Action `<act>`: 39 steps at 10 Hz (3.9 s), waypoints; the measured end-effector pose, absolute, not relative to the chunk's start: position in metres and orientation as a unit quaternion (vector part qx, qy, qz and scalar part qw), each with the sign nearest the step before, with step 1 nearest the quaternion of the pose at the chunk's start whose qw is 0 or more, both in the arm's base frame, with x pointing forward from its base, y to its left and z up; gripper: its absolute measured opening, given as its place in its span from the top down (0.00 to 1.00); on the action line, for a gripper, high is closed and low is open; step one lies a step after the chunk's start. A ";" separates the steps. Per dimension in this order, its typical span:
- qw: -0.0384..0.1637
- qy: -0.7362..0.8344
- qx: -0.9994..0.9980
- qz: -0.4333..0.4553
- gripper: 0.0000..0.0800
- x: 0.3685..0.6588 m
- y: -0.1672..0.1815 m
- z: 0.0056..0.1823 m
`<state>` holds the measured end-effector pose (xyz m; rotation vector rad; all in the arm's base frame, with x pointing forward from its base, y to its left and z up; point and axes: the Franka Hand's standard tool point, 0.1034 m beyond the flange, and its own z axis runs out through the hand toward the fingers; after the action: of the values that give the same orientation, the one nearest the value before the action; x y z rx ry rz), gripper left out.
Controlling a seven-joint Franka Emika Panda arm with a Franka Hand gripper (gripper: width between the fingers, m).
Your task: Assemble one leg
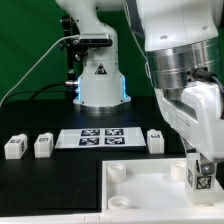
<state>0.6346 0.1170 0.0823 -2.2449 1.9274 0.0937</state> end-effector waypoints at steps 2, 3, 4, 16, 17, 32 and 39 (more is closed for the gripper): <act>0.092 0.551 -0.829 0.021 0.38 0.634 0.117 0.081; 0.091 0.464 -0.881 0.013 0.38 0.634 0.119 0.081; 0.082 0.401 -0.912 0.016 0.22 0.631 0.124 0.082; 0.007 -0.125 -0.992 -0.027 0.64 0.633 0.120 0.075; 0.012 -0.061 -0.998 -0.026 0.64 0.632 0.120 0.075; 0.065 0.682 -0.728 0.020 0.40 0.629 0.124 0.071; 0.067 0.293 -0.953 -0.032 0.19 0.628 0.119 0.065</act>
Offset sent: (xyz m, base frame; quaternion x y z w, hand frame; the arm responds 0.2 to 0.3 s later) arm 0.0009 0.0154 0.0065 -0.0590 0.0002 -0.3303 0.9420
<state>0.6280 0.1193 0.0651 -2.8733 0.8833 -0.0969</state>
